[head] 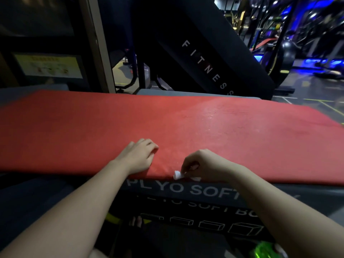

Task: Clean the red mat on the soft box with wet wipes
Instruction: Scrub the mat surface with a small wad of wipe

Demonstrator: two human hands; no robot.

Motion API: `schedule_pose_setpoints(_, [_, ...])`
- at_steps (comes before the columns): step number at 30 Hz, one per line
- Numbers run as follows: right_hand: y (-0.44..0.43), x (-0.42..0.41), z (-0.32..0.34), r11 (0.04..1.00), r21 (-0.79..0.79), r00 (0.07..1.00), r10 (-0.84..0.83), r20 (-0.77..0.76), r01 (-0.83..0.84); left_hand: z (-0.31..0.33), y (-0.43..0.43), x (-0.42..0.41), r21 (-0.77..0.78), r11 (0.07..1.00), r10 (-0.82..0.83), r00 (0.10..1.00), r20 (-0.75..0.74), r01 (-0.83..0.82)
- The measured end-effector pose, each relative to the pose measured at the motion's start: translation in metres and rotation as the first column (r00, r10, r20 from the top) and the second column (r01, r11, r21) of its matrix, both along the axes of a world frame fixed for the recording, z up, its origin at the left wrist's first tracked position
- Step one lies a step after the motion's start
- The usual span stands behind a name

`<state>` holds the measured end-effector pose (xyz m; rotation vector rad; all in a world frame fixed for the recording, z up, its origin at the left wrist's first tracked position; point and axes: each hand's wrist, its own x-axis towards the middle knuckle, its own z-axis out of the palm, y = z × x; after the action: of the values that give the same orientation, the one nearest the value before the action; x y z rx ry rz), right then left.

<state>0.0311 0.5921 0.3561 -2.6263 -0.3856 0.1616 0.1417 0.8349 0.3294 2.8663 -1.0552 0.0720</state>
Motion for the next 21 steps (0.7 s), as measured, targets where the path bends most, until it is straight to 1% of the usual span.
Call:
schedule_pose_setpoints(2, [0.000,0.010,-0.003,0.999,-0.015,0.998,-0.035,0.061,0.036,-0.001,-0.002,0.008,0.014,1.000,-0.002,1.000,0.023,0.002])
schedule_pose_setpoints(3, [-0.001,0.015,-0.006,0.997,-0.001,0.991,-0.079,0.110,0.080,-0.001,-0.005,0.011,0.014,1.000,-0.005,0.999,0.033,0.004])
schedule_pose_setpoints(5, [-0.005,0.026,-0.011,0.982,0.075,0.964,-0.187,0.192,0.175,-0.001,-0.010,0.017,0.011,1.000,-0.011,0.999,0.047,0.010])
schedule_pose_setpoints(6, [-0.008,0.032,-0.013,0.974,0.100,0.953,-0.220,0.207,0.203,-0.001,-0.013,0.021,0.009,1.000,-0.015,0.998,0.053,0.014])
schedule_pose_setpoints(7, [-0.009,0.038,-0.013,0.972,0.094,0.951,-0.231,0.205,0.216,0.000,-0.016,0.024,0.007,1.000,-0.018,0.998,0.060,0.018])
schedule_pose_setpoints(8, [-0.012,0.044,-0.011,0.974,0.063,0.959,-0.226,0.174,0.218,0.000,-0.018,0.029,0.002,1.000,-0.021,0.998,0.065,0.020])
schedule_pose_setpoints(9, [-0.014,0.047,-0.008,0.977,0.042,0.971,-0.212,0.110,0.208,0.000,-0.020,0.033,-0.006,1.000,-0.021,0.998,0.066,0.021])
schedule_pose_setpoints(12, [-0.021,0.051,0.003,0.996,0.023,0.991,-0.085,-0.105,0.088,0.000,-0.023,0.050,-0.018,1.000,-0.010,0.997,0.083,0.012])
schedule_pose_setpoints(13, [-0.023,0.053,0.004,0.998,0.040,0.988,-0.051,-0.143,0.057,-0.002,-0.025,0.057,-0.021,1.000,-0.006,0.996,0.092,0.008])
schedule_pose_setpoints(15, [-0.023,0.058,0.003,0.993,0.103,0.989,-0.037,-0.140,0.051,-0.002,-0.028,0.067,-0.027,1.000,-0.004,0.994,0.110,0.007])
schedule_pose_setpoints(17, [-0.019,0.077,-0.004,0.985,0.147,0.995,-0.085,-0.053,0.092,-0.004,-0.033,0.080,-0.040,0.999,-0.002,0.992,0.125,0.007])
schedule_pose_setpoints(20, [-0.015,0.120,-0.018,0.989,0.025,0.966,-0.148,0.212,0.146,-0.006,-0.042,0.101,-0.064,0.998,0.016,0.992,0.125,-0.008])
schedule_pose_setpoints(21, [-0.018,0.133,-0.024,0.984,-0.004,0.948,-0.172,0.268,0.179,-0.007,-0.045,0.108,-0.073,0.997,0.023,0.992,0.125,-0.014])
